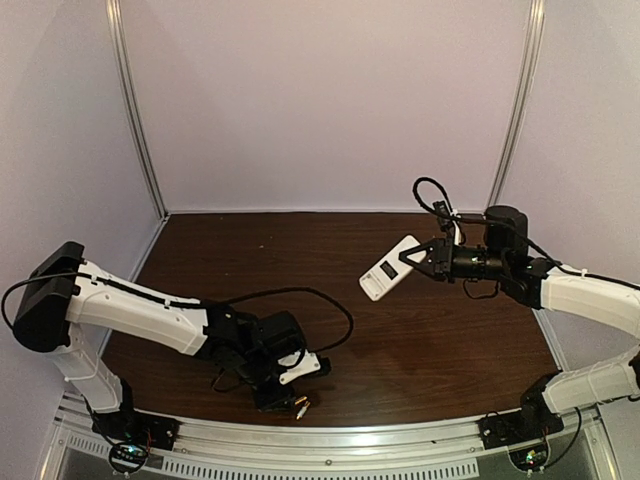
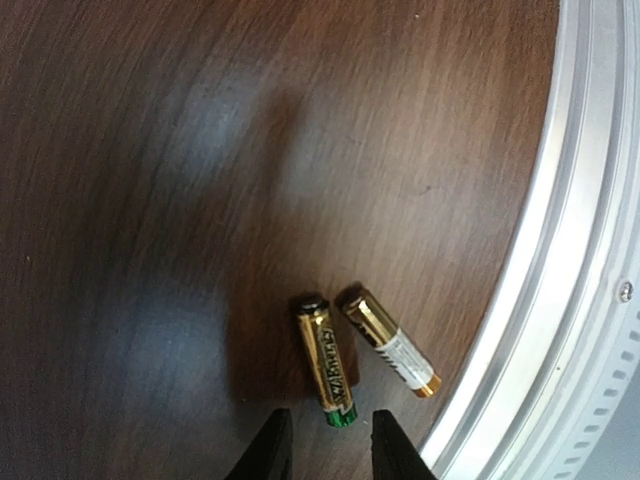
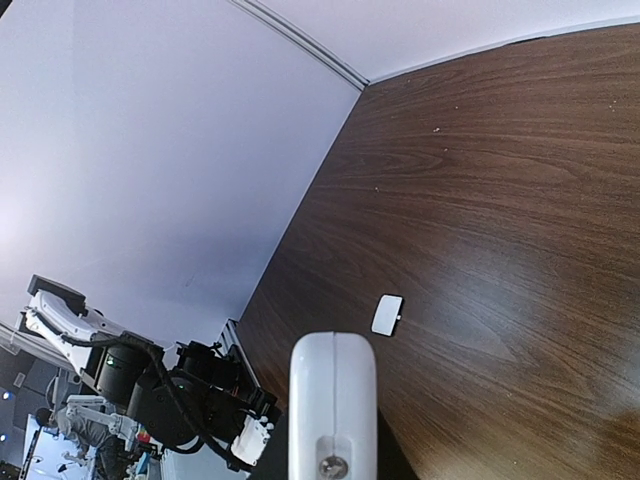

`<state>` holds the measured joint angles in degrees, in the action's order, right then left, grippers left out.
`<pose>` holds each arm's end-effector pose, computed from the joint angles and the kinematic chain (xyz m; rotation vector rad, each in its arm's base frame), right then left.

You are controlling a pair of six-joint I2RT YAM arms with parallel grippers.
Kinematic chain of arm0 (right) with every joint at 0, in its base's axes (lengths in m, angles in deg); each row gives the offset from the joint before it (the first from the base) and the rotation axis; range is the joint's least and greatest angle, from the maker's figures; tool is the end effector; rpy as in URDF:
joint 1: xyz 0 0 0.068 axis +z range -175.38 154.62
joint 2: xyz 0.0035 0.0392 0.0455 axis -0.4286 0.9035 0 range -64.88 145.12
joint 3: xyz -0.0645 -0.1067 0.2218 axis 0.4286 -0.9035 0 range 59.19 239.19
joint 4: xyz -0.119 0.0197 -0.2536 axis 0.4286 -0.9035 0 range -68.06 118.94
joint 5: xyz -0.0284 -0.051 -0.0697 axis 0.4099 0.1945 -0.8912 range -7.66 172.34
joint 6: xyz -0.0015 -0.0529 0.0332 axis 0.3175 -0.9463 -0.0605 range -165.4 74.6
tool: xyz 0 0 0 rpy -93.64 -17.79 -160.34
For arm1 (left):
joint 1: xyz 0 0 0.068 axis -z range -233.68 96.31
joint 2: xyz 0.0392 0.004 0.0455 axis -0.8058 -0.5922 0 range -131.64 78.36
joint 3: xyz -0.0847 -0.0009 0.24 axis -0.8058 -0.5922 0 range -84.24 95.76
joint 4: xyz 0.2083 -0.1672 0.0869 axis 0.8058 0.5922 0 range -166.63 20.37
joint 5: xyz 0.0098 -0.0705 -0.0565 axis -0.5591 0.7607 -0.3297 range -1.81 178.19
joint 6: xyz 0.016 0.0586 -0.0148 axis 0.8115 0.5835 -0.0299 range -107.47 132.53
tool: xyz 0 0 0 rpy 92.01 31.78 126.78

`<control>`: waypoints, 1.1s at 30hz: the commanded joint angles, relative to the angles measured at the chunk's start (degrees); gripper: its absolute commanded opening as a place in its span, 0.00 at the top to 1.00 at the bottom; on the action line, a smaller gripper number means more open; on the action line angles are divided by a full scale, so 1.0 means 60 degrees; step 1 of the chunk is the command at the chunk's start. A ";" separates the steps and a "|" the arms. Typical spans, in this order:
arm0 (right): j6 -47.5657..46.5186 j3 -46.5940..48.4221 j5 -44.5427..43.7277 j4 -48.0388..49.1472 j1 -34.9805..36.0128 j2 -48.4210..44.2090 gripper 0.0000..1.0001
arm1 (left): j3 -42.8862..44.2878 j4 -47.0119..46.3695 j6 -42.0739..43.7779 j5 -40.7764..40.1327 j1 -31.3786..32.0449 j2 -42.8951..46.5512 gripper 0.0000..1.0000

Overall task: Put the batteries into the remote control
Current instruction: Adjust the battery at the corner of the board.

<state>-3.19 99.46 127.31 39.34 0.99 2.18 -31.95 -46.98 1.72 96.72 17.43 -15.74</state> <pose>0.2465 0.1598 0.2426 -0.3342 2.0446 1.5107 0.0951 -0.2993 0.1108 1.5157 2.5378 -0.4827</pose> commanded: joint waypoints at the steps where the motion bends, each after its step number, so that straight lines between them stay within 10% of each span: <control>1: 0.0120 -0.0069 0.0164 0.0385 -0.0025 0.0087 1.00 | 0.0301 -0.0284 0.0018 -0.0447 0.0032 -0.0194 0.73; 20: 0.0212 -0.0192 0.0268 0.0541 -0.0040 0.0124 1.00 | 0.0382 -0.0122 -0.0542 -0.1683 0.0028 -0.0354 0.72; 33: 0.0339 -0.0223 0.0356 0.0775 -0.0035 0.0204 1.00 | 0.0044 -0.0728 -0.0228 -0.0175 0.0038 0.0587 0.66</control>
<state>-1.55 98.89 128.82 41.54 0.97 3.06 -31.25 -49.71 -0.73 93.20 17.40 -12.99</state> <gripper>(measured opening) 0.163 0.322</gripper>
